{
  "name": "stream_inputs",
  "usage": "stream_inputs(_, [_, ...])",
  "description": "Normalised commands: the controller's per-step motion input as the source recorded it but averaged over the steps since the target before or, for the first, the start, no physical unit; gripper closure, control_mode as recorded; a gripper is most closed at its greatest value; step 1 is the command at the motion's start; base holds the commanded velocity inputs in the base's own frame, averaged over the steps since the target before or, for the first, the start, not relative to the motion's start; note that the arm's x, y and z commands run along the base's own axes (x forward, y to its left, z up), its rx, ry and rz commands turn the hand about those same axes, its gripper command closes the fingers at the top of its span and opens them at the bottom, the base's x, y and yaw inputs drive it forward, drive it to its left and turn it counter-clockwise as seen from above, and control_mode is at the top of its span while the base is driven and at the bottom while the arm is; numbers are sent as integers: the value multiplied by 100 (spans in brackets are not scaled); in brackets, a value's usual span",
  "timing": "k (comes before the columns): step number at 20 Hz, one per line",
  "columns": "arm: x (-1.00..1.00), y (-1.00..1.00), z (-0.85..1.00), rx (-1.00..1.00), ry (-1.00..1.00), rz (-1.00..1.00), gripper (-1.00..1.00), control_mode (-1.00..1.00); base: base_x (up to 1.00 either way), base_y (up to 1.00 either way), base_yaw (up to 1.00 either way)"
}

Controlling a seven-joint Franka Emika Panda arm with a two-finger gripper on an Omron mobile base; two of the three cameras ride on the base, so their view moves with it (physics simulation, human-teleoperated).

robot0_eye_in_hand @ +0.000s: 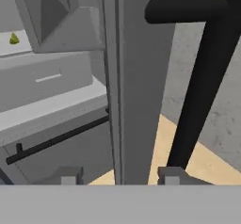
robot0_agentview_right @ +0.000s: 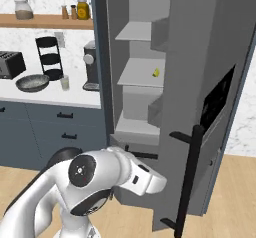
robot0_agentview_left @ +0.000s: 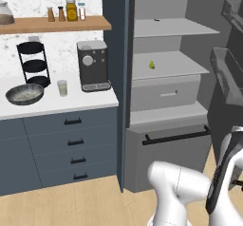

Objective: Grab a lemon wedge from the fridge and one ice cube from the ice bowl, and put them in the glass of lemonade.

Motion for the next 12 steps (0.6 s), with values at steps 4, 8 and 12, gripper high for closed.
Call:
stream_inputs(4, [-67,3,77,0,9,-4,-100,-100,0,0,0])
stream_inputs(8, [-48,33,63,0,4,-5,-100,-100,0,0,0])
stream_inputs(12, [-10,60,33,0,3,-1,-100,-100,0,0,0])
